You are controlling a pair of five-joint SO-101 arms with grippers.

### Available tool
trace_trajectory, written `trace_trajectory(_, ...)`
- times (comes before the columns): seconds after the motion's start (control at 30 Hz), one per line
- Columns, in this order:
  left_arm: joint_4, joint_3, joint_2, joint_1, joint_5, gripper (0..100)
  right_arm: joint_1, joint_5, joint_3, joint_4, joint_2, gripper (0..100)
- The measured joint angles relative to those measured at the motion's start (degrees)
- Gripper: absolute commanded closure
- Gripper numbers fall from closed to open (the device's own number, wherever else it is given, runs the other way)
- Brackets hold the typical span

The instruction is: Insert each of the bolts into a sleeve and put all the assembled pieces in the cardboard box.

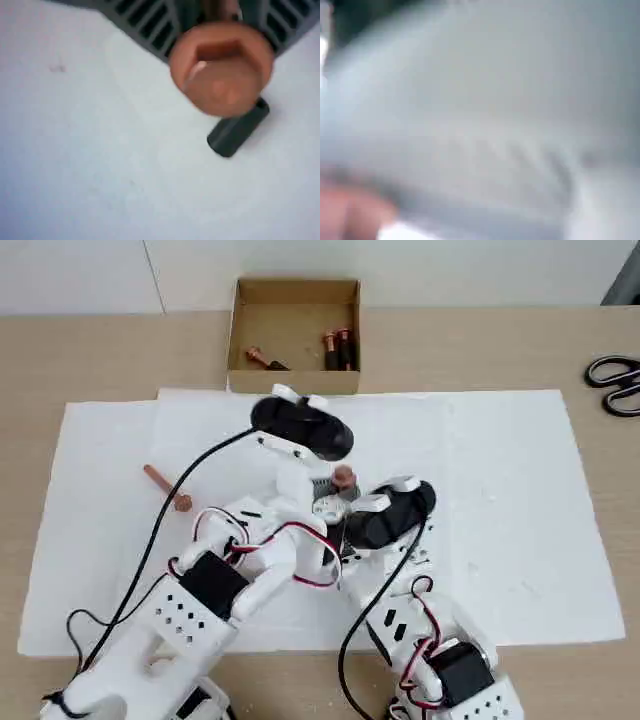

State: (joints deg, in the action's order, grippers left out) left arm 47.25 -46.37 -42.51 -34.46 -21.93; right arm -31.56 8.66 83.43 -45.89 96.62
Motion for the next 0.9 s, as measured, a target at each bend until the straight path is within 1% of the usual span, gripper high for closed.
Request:
trace_trajectory(0.43,0.44,-0.09,0.0,0.0,-1.41,99,0.0,0.0,0.0,0.0,0.0,99.5)
trace_trajectory(0.5,0.97,-0.09,0.0,0.0,-1.58,94,0.0,0.0,0.0,0.0,0.0,99.5)
trace_trajectory(0.57,2.2,0.09,0.0,0.0,-1.58,86,0.0,0.0,0.0,0.0,0.0,99.5)
trace_trajectory(0.67,5.98,2.02,0.09,0.62,-2.29,77,0.0,0.0,0.0,0.0,0.0,99.5)
trace_trajectory(0.8,11.34,4.22,0.18,0.35,-5.36,75,0.09,-0.09,-0.09,0.0,0.18,99.5)
trace_trajectory(0.9,13.63,6.33,0.18,0.35,-5.54,75,0.18,-0.09,-0.09,0.0,0.26,99.5)
